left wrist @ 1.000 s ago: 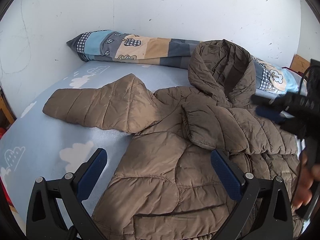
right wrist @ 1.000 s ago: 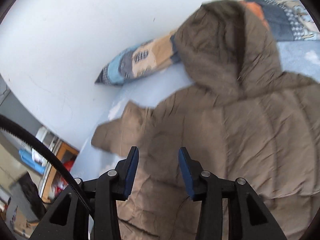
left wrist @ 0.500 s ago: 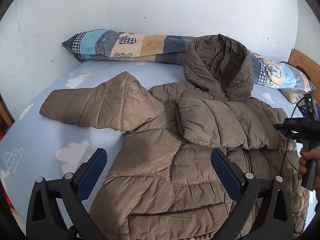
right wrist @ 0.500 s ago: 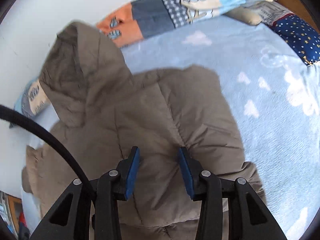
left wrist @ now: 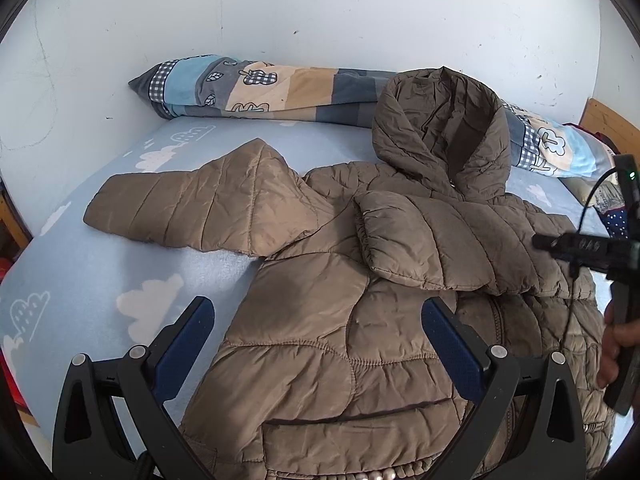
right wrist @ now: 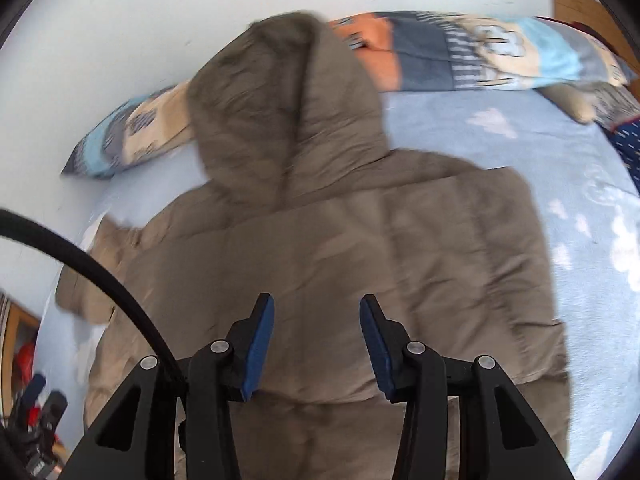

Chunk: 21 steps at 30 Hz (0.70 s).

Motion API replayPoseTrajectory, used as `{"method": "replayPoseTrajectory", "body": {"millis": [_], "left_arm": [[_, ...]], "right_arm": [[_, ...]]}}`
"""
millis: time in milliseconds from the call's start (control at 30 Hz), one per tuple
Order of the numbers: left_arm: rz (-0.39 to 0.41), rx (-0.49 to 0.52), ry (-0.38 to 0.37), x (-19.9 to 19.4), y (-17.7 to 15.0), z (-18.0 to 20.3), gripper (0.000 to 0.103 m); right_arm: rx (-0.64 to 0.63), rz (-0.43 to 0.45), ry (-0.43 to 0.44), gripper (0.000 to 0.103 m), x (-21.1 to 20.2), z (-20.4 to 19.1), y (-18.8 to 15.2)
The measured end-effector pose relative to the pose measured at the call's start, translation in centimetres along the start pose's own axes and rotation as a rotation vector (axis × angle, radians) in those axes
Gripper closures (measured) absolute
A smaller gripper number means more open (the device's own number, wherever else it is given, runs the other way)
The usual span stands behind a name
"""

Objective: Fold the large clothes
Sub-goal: 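Open the right gripper and release the folded sleeve on the jacket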

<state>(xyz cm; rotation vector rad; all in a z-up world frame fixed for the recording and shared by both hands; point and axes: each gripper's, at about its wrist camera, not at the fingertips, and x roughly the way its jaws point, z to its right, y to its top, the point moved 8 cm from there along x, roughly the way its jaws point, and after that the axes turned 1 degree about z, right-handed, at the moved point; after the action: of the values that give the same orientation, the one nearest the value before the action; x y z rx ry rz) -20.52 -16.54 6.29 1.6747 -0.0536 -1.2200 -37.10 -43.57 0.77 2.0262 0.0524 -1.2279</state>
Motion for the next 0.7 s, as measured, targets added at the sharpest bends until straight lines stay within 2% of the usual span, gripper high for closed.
{"method": "replayPoseTrajectory", "body": {"millis": [167,267,367,500,633,700], "left_arm": [[-0.018,-0.018,0.002,0.1,-0.1,-0.4,0.0],[-0.026,-0.029,0.008,0.0,-0.1,-0.6,0.0],[-0.025,-0.041,0.013,-0.1,0.0,-0.9,0.0],[-0.026,-0.052,0.031,-0.2,-0.2,-1.6,0.0],[-0.035,-0.041,0.051,-0.1,-0.7,-2.3,0.0],[-0.04,-0.039,0.062,0.1,-0.9,-2.7,0.0]], "right_arm": [[-0.116,-0.091,-0.051,0.053,3.3,-1.8,-2.7],[-0.116,-0.093,-0.032,0.053,2.4,-2.3,-2.8],[-0.1,-0.029,0.031,0.053,-1.6,-2.9,-1.8],[-0.09,0.101,0.12,0.052,-9.2,-3.8,-1.0],[-0.077,0.237,0.174,0.041,-16.6,-4.1,-2.5],[-0.076,0.29,0.201,0.039,-19.4,-3.7,-3.6]]}}
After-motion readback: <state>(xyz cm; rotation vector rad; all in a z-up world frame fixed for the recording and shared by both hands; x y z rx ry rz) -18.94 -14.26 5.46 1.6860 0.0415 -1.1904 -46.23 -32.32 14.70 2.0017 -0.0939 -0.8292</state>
